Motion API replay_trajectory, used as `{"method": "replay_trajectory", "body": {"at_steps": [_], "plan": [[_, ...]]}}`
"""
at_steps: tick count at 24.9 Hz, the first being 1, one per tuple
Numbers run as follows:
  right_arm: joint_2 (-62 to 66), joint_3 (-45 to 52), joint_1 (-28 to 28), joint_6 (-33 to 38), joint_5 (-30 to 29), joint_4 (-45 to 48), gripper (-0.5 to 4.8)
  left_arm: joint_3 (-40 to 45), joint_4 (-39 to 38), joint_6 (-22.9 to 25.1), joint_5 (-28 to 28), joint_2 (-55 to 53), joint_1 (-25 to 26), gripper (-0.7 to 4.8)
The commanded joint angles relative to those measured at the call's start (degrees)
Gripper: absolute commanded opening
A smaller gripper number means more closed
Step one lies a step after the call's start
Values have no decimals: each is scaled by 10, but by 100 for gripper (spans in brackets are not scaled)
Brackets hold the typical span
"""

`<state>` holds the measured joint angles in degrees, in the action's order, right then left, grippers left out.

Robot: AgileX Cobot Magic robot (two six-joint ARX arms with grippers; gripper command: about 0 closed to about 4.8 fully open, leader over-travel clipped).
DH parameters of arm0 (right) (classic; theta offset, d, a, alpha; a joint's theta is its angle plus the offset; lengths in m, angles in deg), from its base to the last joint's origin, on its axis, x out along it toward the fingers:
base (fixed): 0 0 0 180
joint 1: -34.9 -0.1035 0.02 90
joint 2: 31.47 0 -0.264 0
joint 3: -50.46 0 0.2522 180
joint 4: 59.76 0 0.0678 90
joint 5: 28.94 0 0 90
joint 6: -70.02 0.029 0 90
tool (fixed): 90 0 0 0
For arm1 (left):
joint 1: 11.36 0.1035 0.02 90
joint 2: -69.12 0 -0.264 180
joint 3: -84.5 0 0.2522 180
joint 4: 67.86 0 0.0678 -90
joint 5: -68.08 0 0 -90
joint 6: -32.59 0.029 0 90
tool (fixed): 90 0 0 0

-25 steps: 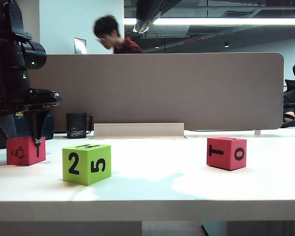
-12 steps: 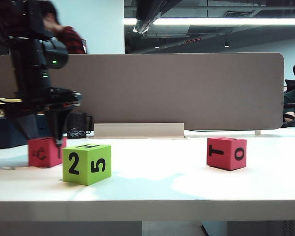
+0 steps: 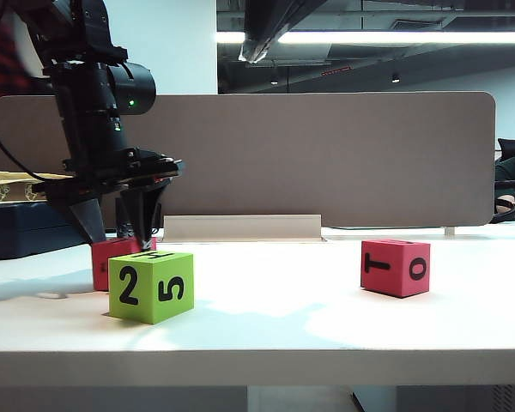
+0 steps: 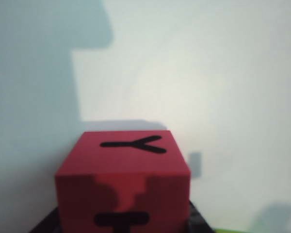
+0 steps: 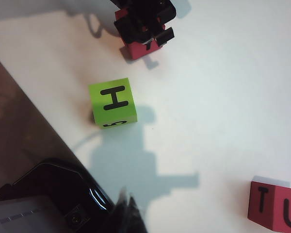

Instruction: Select the appropriate blocks from the scattered letter blocks on the table and arrange them in a row to spell out "THU".

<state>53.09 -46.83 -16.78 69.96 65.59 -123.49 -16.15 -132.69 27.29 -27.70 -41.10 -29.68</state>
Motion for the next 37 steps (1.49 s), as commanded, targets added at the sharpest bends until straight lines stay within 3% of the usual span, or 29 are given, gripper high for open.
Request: {"method": "replay_trajectory", "body": {"at_steps": [1,12,15,20,24,27,37], "plan": [[-3,-4,-1,0,1,5,-5,0,9,-21,-26,1,-1,268],[-3,-4,-1,0,1,5,-5,0,15,-20,-26,1,-2,290],[-3,-4,-1,0,1,5,-5,0,20,-20,-26,1,-2,348],[-3,-4,-1,0,1,5,-5,0,23,-16,-26,1,-2,356],[-3,-4,-1,0,1,4,-5,-1,19,-6,-26,4,-2,479],[-3,-4,-1,0,1,4,-5,-12,16,9,-17,11,-1,479],[-3,-4,0,0,3,-6,-5,-126,-148,48,20,18,-2,479]]}}
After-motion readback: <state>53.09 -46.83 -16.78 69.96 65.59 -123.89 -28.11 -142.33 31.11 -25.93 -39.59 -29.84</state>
